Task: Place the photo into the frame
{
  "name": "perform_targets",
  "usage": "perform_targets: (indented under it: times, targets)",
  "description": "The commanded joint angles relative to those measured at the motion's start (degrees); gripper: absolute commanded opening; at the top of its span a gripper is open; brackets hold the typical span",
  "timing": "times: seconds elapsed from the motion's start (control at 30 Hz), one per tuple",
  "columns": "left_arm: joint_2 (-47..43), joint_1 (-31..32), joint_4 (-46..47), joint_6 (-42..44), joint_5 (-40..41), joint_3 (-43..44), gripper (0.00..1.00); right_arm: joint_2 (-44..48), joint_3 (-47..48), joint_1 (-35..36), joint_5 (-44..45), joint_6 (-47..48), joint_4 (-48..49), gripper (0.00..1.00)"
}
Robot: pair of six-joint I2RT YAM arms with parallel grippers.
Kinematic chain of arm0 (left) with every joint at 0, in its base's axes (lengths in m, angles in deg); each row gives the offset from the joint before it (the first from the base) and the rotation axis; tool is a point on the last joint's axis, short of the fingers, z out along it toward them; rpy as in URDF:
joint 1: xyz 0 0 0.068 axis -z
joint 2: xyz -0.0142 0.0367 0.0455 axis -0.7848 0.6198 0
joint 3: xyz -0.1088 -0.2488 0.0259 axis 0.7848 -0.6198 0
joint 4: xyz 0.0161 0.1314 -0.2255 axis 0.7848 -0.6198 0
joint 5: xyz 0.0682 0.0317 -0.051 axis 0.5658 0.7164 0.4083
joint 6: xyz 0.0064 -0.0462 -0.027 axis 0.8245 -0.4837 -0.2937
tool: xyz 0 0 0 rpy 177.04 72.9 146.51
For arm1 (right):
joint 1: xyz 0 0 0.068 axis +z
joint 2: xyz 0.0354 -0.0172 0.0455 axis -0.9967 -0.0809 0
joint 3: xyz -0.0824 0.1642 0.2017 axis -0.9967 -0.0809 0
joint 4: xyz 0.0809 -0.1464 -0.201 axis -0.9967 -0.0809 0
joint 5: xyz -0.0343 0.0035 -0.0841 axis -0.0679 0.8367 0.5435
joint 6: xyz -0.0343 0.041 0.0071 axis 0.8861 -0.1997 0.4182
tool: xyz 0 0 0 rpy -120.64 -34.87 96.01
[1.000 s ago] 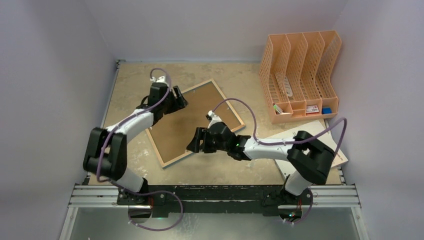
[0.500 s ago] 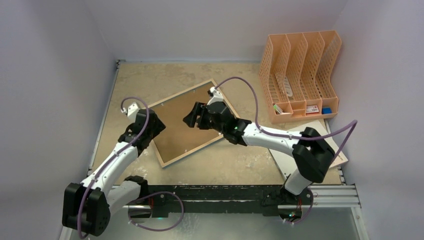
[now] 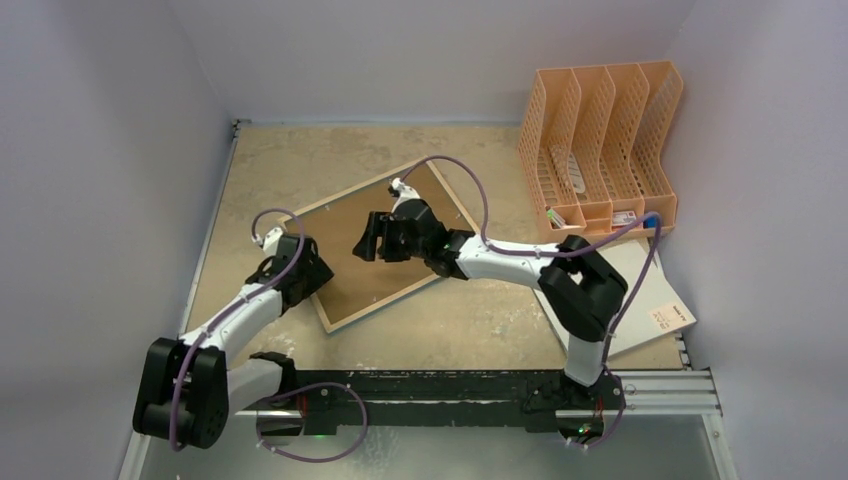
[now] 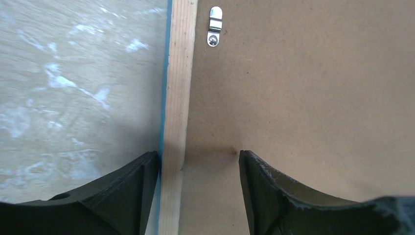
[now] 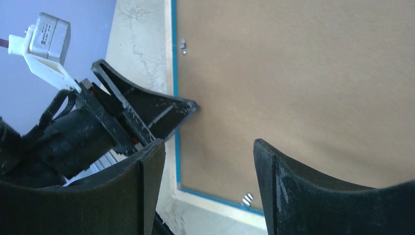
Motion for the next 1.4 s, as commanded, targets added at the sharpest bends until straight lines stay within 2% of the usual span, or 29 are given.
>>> perform_targets:
  times: [0.0, 0.1, 0.27, 0.33, 0.37, 0.43, 0.6, 0.73, 0.8, 1.0, 1.13, 1.37]
  targets:
    - [-3.1, 0.0, 4.9, 0.9, -8.8, -2.1, 0.62, -4.8, 5.6, -0.7, -7.7, 2.8, 3.1, 0.65]
    - [-10.1, -0.1, -0.6, 0.2, -3.5, -2.4, 0.66, -11.6, 10.8, -0.7, -9.3, 2.0, 7.1, 0.58]
    - [-15.3, -0.2, -9.6, -0.8, 7.0, 0.5, 0.72, -21.0, 21.5, -0.5, -9.0, 0.7, 10.0, 0.54]
    - [-15.1, -0.2, -10.5, -1.5, 9.3, 1.0, 0.68, -24.2, 25.1, -0.3, -8.7, 0.6, 9.6, 0.54]
    - [-14.8, -0.2, -10.1, -2.2, 9.5, 0.9, 0.60, -25.8, 27.3, -0.3, -8.8, 0.5, 8.7, 0.53]
    - [-14.1, -0.3, -8.0, -2.8, 8.6, 0.1, 0.41, -29.6, 33.2, -0.2, -9.1, 0.4, 4.5, 0.50]
    - [-13.4, -0.3, -5.1, -4.7, 8.2, -1.3, 0.23, -35.2, 39.8, 0.8, -9.2, -0.5, 0.7, 0.46]
    - [-13.1, -0.3, -5.2, -5.1, 9.5, -2.2, 0.21, -38.0, 43.1, 1.8, -8.4, -0.3, -1.2, 0.44]
    - [-13.2, -0.4, -3.4, -5.8, 7.6, -4.1, 0.21, -39.0, 44.6, 2.6, -7.4, 0.1, -2.7, 0.44]
    - [-17.0, -0.7, 3.8, -10.9, 1.2, -12.2, 0.29, -41.8, 47.1, 3.7, -5.4, 0.7, -4.5, 0.44]
    - [-19.5, -1.0, 4.0, -12.9, 0.8, -15.2, 0.29, -42.7, 48.1, 4.3, -3.7, 1.5, -5.5, 0.42]
    - [-17.4, -1.9, 3.7, -15.5, -0.3, -16.8, 0.16, -43.5, 48.9, 4.9, -4.6, 4.4, -6.5, 0.41]
